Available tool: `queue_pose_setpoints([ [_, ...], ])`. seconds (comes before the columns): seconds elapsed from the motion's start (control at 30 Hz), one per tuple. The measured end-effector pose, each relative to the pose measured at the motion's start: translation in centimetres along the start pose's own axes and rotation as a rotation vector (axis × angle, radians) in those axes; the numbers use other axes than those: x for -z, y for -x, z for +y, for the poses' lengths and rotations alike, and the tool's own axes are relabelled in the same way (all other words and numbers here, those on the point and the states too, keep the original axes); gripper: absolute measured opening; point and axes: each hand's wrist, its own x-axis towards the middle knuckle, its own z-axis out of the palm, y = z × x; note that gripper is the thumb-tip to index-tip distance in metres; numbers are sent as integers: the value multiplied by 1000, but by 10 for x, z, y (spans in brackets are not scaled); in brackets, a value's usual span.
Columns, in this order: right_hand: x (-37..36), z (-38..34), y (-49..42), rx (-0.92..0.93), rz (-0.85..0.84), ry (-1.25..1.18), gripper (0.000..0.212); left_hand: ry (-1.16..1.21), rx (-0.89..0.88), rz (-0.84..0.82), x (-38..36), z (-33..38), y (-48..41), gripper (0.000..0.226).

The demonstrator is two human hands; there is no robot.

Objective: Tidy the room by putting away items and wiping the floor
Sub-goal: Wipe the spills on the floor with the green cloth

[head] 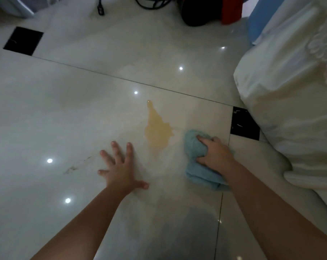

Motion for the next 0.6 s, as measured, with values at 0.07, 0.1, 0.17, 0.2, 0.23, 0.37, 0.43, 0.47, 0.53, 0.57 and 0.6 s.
queue_pose_setpoints([
  [0.07, 12, -3, 1, -18, -82, 18, 76, 3, -5, -44, 5, 4, 1, 145],
  [0.1, 14, -6, 3, -23, -78, 32, 76, 6, -1, -60, 8, 5, 1, 146],
  [0.17, 13, -11, 10, -28, 5, 27, 74, 7, 11, -87, 12, 7, 2, 148],
  [0.2, 11, -10, 14, -26, 53, 10, 73, 4, 11, -93, 12, 7, 1, 148],
  [0.23, 10, -7, 15, -10, 104, 4, 72, 3, 10, -92, 13, 7, 1, 148],
  [0.37, 18, 8, -1, 95, 240, 51, 67, 39, 4, -60, 6, 3, 2, 146],
  [0.43, 26, 6, -21, 202, 234, 60, 64, 50, -10, -30, 3, 0, 1, 145],
  [0.47, 30, -1, -32, 245, 220, 69, 64, 51, -16, -21, 2, -2, 1, 144],
  [0.53, 38, -22, -56, 328, 204, 94, 65, 66, -19, -10, -1, -4, 3, 142],
  [0.57, 45, -35, -68, 369, 206, 100, 66, 80, -19, -5, -2, -4, 4, 141],
  [0.6, 51, -48, -80, 405, 210, 93, 66, 89, -21, 3, -2, -5, 5, 140],
])
